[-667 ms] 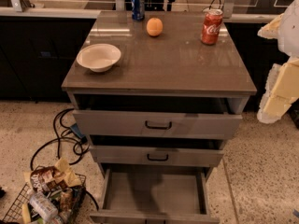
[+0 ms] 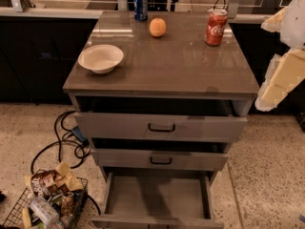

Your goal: Place coke can into paper bowl

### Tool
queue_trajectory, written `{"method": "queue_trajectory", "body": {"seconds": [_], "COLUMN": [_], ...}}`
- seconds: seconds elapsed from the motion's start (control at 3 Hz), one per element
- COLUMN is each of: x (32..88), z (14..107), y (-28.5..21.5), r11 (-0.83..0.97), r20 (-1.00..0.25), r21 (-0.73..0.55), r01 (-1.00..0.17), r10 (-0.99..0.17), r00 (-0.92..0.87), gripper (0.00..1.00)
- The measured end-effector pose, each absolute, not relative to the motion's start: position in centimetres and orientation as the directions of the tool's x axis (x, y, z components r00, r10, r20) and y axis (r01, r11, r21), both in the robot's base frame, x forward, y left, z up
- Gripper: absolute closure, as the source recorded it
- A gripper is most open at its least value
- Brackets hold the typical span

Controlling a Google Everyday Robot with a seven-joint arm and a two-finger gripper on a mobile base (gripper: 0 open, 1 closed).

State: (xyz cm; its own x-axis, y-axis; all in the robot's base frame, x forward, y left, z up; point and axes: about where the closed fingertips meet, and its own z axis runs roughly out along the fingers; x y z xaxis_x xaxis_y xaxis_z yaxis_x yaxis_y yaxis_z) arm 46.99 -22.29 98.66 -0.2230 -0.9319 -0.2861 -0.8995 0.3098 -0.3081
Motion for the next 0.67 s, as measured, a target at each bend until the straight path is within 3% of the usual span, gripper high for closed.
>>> {"method": "queue_trajectory", "body": {"seconds": [0.67], "x": [55.3], "z": [98.1], "y": [-25.5], "r11": [0.446], "r20": [-0.511], "r21": [-0.335], "r01": [-0.83], "r10": [-0.826], "r00": [-0.238], "gripper": [0.0]}}
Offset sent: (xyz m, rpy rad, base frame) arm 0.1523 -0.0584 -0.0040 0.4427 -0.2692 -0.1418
